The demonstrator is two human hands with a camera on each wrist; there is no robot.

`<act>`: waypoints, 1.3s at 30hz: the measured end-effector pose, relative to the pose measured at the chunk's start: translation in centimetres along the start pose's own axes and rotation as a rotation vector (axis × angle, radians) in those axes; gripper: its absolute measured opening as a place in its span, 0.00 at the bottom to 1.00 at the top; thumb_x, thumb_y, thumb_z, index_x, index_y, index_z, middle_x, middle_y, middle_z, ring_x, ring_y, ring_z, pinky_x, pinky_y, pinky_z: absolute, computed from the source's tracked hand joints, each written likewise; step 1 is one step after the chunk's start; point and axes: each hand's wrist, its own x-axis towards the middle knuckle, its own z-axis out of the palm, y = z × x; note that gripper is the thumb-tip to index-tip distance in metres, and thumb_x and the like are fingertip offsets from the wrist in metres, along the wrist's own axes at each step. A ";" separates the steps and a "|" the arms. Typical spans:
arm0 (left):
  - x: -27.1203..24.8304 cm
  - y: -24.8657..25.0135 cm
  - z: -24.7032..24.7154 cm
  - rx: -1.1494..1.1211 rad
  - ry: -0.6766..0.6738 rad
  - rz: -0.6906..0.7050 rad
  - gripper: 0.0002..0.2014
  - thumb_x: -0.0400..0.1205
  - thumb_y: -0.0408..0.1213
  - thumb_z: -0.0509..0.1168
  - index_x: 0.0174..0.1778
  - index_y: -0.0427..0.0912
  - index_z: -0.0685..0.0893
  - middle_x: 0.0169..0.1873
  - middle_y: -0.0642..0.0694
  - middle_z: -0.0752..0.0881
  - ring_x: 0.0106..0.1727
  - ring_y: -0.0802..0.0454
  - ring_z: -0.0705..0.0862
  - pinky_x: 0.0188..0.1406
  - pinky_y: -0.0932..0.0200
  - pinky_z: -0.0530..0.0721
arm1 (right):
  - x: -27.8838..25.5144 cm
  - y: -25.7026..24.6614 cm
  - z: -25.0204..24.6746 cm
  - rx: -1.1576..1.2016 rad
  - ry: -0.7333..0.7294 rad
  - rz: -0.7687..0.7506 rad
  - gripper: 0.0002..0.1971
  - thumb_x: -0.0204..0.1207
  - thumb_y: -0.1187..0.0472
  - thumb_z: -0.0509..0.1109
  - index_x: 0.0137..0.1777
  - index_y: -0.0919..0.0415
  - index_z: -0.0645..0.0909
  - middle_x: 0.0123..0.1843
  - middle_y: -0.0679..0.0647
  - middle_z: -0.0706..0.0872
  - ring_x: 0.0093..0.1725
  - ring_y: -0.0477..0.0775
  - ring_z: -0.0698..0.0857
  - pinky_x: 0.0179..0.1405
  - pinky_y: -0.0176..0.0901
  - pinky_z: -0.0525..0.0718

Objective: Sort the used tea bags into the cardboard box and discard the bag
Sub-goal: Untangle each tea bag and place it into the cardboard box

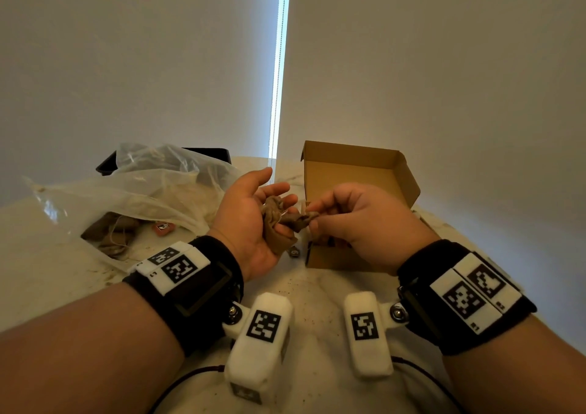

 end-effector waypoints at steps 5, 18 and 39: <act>0.1 -0.6 0.0 0.160 0.052 0.013 0.17 0.82 0.51 0.66 0.58 0.41 0.85 0.45 0.41 0.87 0.29 0.52 0.81 0.18 0.66 0.72 | 0.2 0.3 0.1 0.122 0.070 0.026 0.02 0.80 0.59 0.73 0.45 0.52 0.85 0.40 0.49 0.90 0.30 0.37 0.85 0.29 0.27 0.81; 0.1 -0.4 -0.3 0.468 0.127 0.198 0.07 0.85 0.46 0.64 0.57 0.53 0.83 0.54 0.50 0.87 0.49 0.51 0.88 0.26 0.60 0.77 | 1.0 0.8 -0.1 0.600 0.275 0.094 0.04 0.83 0.61 0.69 0.48 0.59 0.84 0.42 0.58 0.91 0.39 0.56 0.86 0.30 0.43 0.81; -0.3 -0.6 -0.2 1.040 -0.294 0.311 0.07 0.80 0.41 0.74 0.54 0.52 0.89 0.41 0.55 0.90 0.33 0.69 0.85 0.34 0.72 0.80 | 0.7 -0.3 -0.7 1.164 0.219 0.038 0.13 0.86 0.62 0.62 0.64 0.70 0.81 0.40 0.60 0.91 0.32 0.50 0.90 0.28 0.37 0.88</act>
